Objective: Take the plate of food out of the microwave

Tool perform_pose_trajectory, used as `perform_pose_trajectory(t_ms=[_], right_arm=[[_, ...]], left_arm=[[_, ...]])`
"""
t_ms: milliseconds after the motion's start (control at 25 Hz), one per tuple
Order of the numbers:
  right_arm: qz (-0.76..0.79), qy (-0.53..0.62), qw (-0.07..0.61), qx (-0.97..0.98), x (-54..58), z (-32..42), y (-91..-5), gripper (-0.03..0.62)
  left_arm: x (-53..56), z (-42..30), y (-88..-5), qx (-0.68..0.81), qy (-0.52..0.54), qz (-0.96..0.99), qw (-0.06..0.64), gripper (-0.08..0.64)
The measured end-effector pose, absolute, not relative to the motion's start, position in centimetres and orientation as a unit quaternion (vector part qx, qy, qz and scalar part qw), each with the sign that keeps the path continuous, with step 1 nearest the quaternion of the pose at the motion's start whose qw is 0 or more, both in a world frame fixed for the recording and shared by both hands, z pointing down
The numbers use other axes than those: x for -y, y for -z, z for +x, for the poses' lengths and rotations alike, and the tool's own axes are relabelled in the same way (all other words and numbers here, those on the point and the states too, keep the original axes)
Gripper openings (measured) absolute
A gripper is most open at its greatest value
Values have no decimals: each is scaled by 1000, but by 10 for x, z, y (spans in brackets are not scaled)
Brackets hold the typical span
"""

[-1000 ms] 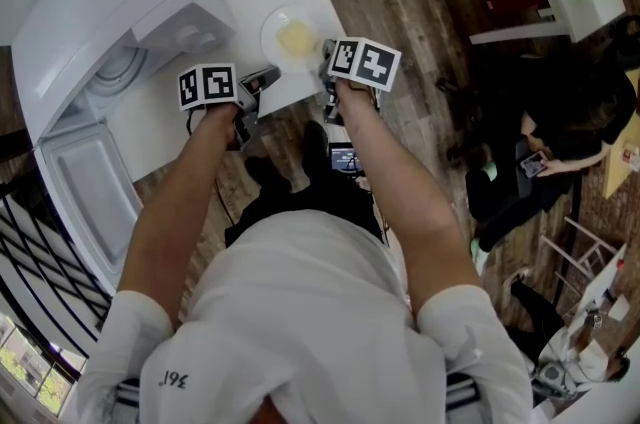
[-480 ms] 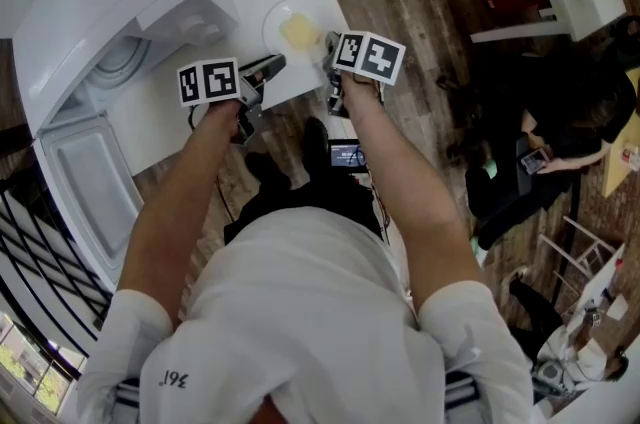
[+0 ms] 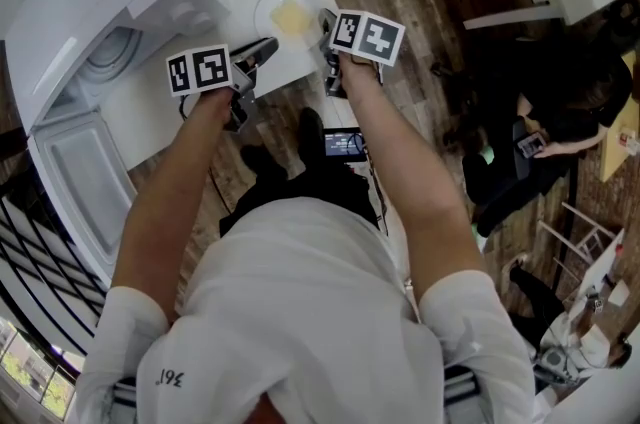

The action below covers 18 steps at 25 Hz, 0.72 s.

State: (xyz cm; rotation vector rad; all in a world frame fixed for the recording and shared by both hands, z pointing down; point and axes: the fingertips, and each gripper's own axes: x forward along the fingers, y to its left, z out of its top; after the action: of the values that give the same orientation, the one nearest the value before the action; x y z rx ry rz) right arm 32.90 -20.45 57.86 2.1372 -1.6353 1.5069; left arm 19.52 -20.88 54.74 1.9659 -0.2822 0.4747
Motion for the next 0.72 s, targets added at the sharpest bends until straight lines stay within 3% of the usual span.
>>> perform_pose_trajectory(t_ms=[720], right_arm=[[683,-402,-13,610,227,310,-456,147]], left_arm=[[215,204,-413,61,-106,892,435,89]])
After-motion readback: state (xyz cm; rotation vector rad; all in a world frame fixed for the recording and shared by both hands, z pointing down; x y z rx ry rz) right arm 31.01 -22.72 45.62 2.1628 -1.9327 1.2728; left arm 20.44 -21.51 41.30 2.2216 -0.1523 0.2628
